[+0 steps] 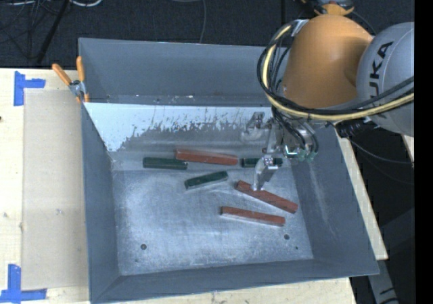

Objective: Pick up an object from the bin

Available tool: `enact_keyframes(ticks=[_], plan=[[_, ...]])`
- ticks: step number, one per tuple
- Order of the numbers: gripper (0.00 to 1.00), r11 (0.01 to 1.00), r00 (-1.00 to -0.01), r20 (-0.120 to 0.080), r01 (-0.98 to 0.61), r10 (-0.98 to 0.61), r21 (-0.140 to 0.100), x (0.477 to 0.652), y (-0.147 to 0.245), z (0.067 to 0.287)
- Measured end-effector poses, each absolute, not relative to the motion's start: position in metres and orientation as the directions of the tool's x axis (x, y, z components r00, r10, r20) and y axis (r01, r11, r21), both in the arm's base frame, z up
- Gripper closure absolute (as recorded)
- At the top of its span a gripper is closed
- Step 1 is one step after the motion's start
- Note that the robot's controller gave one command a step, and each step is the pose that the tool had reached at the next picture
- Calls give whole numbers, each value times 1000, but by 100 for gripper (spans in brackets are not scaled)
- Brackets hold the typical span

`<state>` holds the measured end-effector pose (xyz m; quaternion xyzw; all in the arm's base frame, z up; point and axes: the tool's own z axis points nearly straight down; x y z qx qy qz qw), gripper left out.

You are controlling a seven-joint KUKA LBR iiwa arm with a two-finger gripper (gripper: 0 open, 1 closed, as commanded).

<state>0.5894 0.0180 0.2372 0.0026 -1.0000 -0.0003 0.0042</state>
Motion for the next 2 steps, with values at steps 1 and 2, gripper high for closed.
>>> enact_keyframes(ticks=[1, 2], plan=[[0, 1000, -1000, 0, -5, -5, 0, 591, 18, 242], [0, 997, -997, -3, -79, -79, 0, 573, 9, 201]])
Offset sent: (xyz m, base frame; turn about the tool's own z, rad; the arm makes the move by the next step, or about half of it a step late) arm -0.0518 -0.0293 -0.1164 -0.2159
